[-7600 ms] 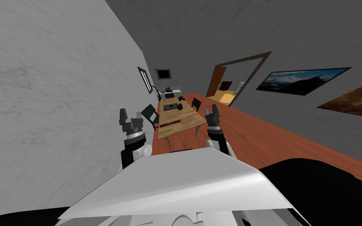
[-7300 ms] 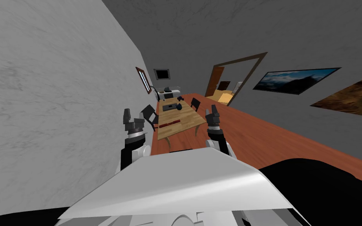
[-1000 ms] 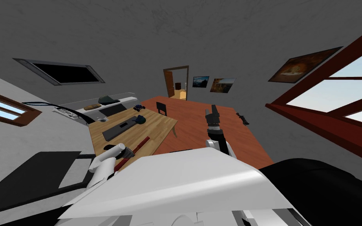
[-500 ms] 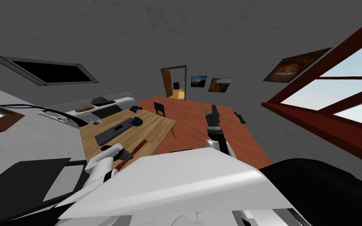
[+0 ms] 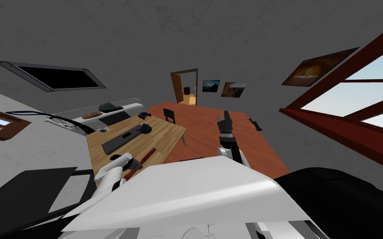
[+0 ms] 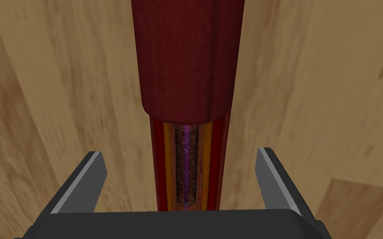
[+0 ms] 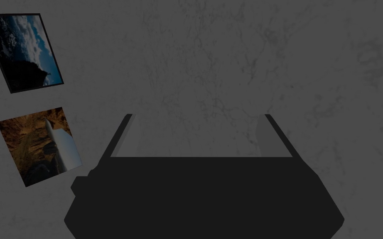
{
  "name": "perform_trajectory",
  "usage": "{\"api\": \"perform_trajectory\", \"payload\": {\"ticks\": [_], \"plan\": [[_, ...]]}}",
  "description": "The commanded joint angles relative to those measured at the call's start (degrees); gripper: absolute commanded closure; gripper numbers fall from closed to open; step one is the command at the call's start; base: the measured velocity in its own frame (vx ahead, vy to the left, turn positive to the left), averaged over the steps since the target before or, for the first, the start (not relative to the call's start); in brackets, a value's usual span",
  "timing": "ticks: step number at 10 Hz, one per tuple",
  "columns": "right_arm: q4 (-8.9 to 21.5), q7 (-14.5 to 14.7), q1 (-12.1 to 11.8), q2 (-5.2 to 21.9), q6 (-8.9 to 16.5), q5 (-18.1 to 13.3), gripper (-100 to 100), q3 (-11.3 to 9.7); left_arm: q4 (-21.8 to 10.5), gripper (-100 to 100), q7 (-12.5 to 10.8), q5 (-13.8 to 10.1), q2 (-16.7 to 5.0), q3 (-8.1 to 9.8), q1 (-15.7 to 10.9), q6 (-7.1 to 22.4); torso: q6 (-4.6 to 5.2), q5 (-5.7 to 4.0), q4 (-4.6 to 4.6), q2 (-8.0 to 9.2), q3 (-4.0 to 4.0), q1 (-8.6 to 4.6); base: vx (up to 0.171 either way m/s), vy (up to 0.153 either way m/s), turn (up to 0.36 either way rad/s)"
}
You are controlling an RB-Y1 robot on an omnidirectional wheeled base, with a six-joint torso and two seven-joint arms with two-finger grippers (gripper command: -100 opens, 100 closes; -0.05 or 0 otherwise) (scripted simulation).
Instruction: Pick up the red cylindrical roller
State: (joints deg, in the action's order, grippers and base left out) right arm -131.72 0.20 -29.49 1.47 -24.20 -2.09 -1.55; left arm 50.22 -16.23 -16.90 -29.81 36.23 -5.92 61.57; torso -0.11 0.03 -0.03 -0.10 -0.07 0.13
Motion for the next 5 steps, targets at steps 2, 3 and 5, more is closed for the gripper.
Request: {"api": "perform_trajectory", "payload": {"ticks": [2,3,5], "plan": [[0.00,0.00,0.00,0.00,0.00,0.00,0,0.00,-0.91,-100,0.03,0.10,0.28,-0.28,-0.19,-1.00,0.00,0.00,0.00,0.01,0.01,-0.02,0.022,0.033,0.008],[0.00,0.00,0.00,0.00,0.00,0.00,0,0.00,-1.04,100,0.04,0.12,0.30,-0.31,-0.22,-1.23,0.01,-0.03,0.02,0.07,0.04,-0.11,0.000,0.000,0.000],[0.00,0.00,0.01,-0.01,0.00,0.00,0,-0.01,-1.05,100,0.08,0.12,0.34,-0.34,-0.20,-1.15,-0.01,-0.06,0.04,0.12,0.08,-0.17,0.000,0.000,0.000]]}}
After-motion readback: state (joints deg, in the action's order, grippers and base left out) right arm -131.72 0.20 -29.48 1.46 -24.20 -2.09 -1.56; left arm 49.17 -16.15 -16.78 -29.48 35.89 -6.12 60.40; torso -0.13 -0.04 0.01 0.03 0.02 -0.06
